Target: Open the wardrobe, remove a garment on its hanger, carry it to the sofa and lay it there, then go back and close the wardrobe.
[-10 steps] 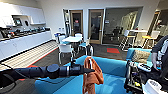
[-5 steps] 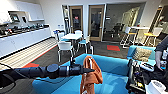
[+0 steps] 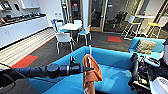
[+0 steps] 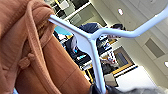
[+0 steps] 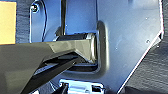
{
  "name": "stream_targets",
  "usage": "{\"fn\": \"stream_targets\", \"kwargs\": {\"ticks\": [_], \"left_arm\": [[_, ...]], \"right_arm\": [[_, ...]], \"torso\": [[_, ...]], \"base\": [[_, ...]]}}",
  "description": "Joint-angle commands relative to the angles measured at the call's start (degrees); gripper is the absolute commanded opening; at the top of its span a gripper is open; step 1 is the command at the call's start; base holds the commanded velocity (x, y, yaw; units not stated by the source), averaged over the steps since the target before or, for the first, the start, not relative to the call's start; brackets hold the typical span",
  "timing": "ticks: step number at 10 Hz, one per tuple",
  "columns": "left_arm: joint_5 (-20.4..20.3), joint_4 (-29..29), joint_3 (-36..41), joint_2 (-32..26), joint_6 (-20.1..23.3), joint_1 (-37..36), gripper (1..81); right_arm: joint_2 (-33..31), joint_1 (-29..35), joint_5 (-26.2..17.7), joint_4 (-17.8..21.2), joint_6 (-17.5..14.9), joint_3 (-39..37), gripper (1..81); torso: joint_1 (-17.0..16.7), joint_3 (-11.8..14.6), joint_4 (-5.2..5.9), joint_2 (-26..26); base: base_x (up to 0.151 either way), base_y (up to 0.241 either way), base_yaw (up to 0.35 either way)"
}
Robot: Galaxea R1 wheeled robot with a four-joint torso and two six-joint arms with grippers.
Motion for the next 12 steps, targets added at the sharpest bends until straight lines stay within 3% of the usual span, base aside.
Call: {"fn": "stream_targets", "kwargs": {"ticks": [1, 3, 8, 9, 10, 12], "left_arm": [[4.33, 2.03, 2.37, -0.06, 1.82, -9.29, 1.0], [4.06, 2.91, 2.11, 1.17, 1.73, -7.88, 1.0], [3.19, 3.8, -4.03, 10.82, 1.73, -5.33, 1.0], [2.39, 3.53, -4.4, 12.33, 1.64, -5.86, 1.0], [-0.92, 3.79, -4.48, 14.68, 1.47, -5.95, 1.0], [-1.65, 3.79, -5.71, 17.77, 1.29, -7.0, 1.0]], "right_arm": [[0.79, 0.99, -3.09, -0.45, -0.26, 0.45, 81.1], [0.79, 0.99, -3.09, -0.45, -0.26, 0.45, 81.1], [0.79, 0.98, -3.17, -0.45, -0.26, 0.45, 81.1], [0.88, 0.99, -3.09, -0.45, -0.26, 0.45, 81.1], [0.88, 0.98, -3.17, -0.45, -0.26, 0.45, 81.1], [0.88, 0.99, -3.17, -0.45, -0.26, 0.45, 81.1]], "torso": [[0.0, 0.15, 0.0, 0.0], [-0.02, 0.09, 0.0, 0.02], [-0.04, 0.06, 0.0, 0.0], [-0.04, 0.06, 0.0, 0.02], [-0.04, 0.06, 0.0, 0.0], [-0.04, 0.06, 0.0, 0.0]], "base": [[0.0, 0.0, 0.0], [0.0, 0.0, 0.0], [0.0, 0.0, 0.0], [0.0, 0.0, 0.0], [0.0, 0.0, 0.0], [0.0, 0.0, 0.0]]}}
